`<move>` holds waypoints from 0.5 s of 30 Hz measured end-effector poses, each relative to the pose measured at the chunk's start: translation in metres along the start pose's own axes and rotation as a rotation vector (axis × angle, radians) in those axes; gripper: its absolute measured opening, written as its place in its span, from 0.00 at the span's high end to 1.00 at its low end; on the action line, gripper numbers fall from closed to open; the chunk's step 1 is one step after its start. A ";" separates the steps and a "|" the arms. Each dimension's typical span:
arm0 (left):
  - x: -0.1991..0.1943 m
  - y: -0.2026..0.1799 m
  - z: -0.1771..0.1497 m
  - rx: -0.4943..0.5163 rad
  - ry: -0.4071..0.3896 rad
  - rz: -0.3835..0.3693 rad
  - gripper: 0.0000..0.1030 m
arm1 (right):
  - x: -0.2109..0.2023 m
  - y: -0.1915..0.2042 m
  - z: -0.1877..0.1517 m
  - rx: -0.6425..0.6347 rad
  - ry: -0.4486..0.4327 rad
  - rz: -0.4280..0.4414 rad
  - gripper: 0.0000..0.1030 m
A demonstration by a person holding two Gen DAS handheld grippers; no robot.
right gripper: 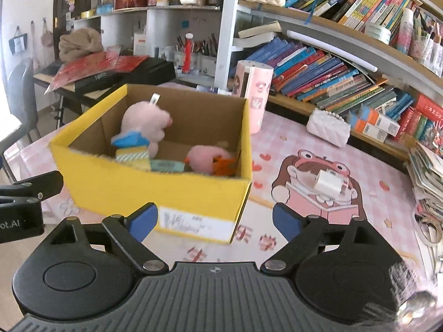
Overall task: Organize objects
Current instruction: 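Lift both open tools up out of the yellow box and back away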
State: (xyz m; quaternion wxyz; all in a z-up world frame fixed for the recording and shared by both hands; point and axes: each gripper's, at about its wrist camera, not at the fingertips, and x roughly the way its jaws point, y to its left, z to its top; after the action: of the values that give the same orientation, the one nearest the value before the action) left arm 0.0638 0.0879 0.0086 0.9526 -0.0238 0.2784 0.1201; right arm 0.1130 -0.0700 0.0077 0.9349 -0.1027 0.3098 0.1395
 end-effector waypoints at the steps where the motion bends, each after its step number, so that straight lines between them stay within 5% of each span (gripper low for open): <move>1: -0.002 0.002 -0.002 -0.001 0.004 -0.001 0.03 | -0.003 0.003 -0.003 -0.003 0.003 0.000 0.11; 15: -0.032 0.023 -0.032 0.010 0.056 -0.001 0.02 | -0.039 0.027 -0.041 0.014 0.040 -0.044 0.05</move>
State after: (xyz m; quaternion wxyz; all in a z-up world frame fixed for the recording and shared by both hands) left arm 0.0156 0.0994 -0.0011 0.9446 -0.0224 0.3056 0.1175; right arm 0.0522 -0.0641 -0.0033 0.9320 -0.1054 0.3272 0.1147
